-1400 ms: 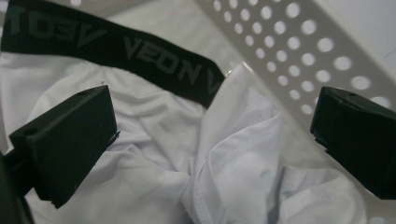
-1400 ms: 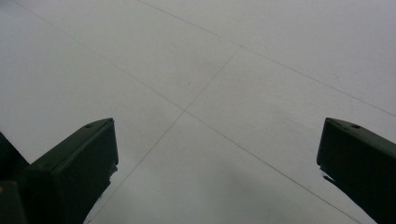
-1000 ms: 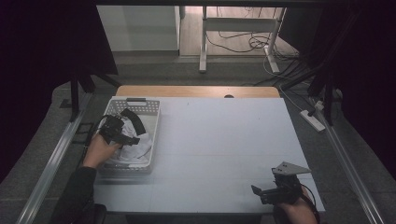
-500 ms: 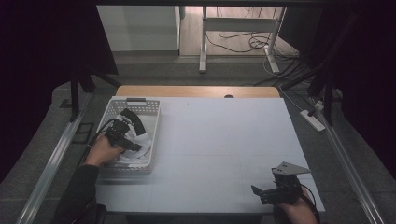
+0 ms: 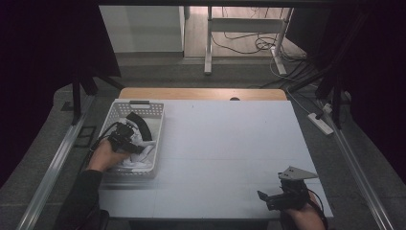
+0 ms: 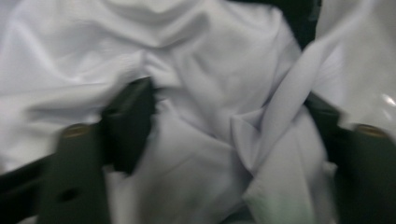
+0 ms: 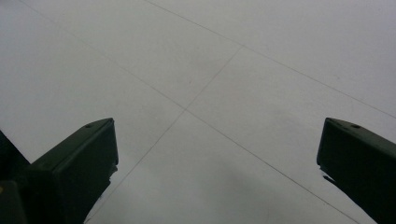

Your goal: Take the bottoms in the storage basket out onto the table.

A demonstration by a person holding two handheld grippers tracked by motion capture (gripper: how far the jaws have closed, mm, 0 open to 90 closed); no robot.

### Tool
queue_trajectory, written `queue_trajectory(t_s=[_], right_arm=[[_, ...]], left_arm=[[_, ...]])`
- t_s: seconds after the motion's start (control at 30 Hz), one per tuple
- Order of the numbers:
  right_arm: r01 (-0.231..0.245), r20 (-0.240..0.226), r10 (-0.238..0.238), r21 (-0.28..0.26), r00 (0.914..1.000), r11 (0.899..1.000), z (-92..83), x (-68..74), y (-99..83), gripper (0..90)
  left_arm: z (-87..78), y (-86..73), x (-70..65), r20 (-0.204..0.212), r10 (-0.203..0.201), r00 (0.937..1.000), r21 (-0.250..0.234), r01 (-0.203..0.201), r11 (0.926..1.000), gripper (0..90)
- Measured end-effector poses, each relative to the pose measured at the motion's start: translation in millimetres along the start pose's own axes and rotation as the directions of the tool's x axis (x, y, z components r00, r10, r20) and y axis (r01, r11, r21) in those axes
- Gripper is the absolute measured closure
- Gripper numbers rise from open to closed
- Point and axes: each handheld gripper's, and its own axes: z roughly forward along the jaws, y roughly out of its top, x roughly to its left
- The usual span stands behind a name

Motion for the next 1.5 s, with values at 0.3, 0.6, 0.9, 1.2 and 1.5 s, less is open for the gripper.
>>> queue_trajectory(t_s=[0.3, 0.6, 0.9, 1.2, 1.5], right_arm=[[0.004, -0.002, -0.004, -0.002, 1.0000, 1.000, 0.0, 0.3, 0.0, 0.0], [0.007, -0.006, -0.007, -0.005, 1.0000, 1.000, -0.1, 0.1, 0.0, 0.0], [0.008, -0.005, -0.008, -0.004, 1.0000, 1.000, 0.0, 0.4, 0.0, 0.0], [0.005, -0.005, -0.005, -0.004, 1.0000, 1.000, 0.0, 0.2, 0.0, 0.0], [0.003, -0.005, -0.003, -0.001, 1.0000, 1.000, 0.0, 0.0, 0.1, 0.0]], left_arm=[[-3.5, 3.8, -5.4, -0.013, 0.005, 0.9999, 0.011, -0.005, 0.9999, 70.5], [-20.5, 5.8, 5.3, 0.086, -0.091, 0.9921, -0.096, 0.099, 0.9905, 73.7], [-49.0, 5.9, 12.2, 0.199, -0.112, 0.9736, -0.252, 0.161, 0.9543, 73.8], [-68.9, 10.0, 13.0, 0.219, -0.120, 0.9683, -0.271, 0.178, 0.9460, 73.8], [-92.1, 15.6, 16.9, 0.229, -0.117, 0.9664, -0.316, 0.187, 0.9301, 73.8]])
